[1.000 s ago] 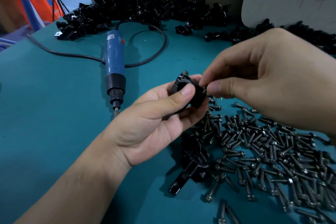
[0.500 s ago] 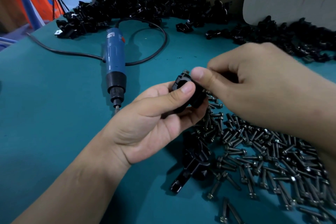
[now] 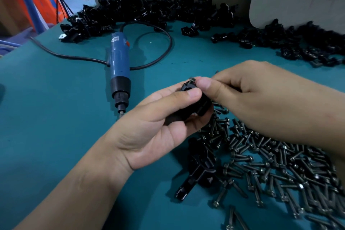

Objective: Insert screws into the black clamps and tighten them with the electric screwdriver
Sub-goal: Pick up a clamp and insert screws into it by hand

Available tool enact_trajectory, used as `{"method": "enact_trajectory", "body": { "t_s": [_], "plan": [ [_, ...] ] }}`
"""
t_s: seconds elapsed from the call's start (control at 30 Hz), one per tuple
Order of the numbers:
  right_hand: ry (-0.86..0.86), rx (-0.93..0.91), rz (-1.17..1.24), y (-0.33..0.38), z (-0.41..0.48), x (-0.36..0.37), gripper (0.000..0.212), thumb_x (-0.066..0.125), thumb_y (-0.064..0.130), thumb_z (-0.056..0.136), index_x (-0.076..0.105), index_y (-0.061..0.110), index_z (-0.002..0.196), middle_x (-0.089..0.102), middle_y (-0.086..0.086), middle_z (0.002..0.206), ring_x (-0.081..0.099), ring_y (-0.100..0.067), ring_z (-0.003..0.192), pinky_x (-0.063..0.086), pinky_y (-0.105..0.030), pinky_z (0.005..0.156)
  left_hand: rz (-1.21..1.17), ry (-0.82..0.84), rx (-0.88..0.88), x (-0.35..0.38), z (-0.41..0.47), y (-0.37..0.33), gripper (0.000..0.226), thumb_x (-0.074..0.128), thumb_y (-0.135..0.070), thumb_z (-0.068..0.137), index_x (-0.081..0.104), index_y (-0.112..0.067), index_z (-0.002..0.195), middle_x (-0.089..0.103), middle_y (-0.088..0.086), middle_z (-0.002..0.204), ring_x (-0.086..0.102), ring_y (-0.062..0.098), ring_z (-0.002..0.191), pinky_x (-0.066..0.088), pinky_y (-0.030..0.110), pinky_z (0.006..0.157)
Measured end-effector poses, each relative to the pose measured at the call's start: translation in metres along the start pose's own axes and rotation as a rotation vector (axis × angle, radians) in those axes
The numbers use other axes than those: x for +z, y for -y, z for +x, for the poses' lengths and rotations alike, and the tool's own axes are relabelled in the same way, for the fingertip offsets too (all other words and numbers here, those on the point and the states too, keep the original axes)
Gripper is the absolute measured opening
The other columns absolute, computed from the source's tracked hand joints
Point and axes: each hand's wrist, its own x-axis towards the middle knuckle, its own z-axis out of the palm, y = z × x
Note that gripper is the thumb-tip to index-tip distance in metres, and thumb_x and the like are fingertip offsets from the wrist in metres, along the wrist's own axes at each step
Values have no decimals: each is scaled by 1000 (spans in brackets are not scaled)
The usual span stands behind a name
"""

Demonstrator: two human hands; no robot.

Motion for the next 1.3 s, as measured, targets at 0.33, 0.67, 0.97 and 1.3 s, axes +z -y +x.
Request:
{"method": "enact_trajectory", "body": {
  "t_s": [0.33, 0.67, 0.97, 1.3],
  "plan": [
    [-21, -22, -4, 0, -1, 1, 41, 34, 60, 87, 62, 31, 79, 51, 12, 49, 48, -4, 44, 40, -16, 46, -7, -61, -4, -1, 5, 4, 40, 70, -8, 86, 68, -4, 126, 67, 13, 118, 62, 21, 111, 59, 30, 91],
    [-11, -13, 19, -1, -3, -1, 34, 35, 62, 83, 58, 38, 85, 62, 17, 65, 54, 0, 52, 42, -15, 49, -30, -67, 1, -3, 6, 5, 44, 71, -7, 84, 67, 0, 127, 69, 15, 115, 68, 19, 101, 60, 31, 88],
    [15, 19, -14, -5, -1, -5, 58, 25, 79, 79, 62, 35, 86, 65, 9, 64, 56, -7, 47, 46, -30, 48, 44, 5, 9, -1, 6, 5, 28, 62, -12, 91, 73, -8, 116, 72, 9, 107, 68, 14, 100, 58, 28, 92],
    [-14, 75, -54, 1, 6, 9, 64, 21, 76, 84, 53, 21, 74, 42, 10, 41, 39, -8, 37, 34, -28, 45, 59, -2, 5, 0, 4, 3, 31, 63, -12, 92, 72, -3, 120, 64, 15, 120, 56, 22, 117, 57, 29, 97]
  ]
}}
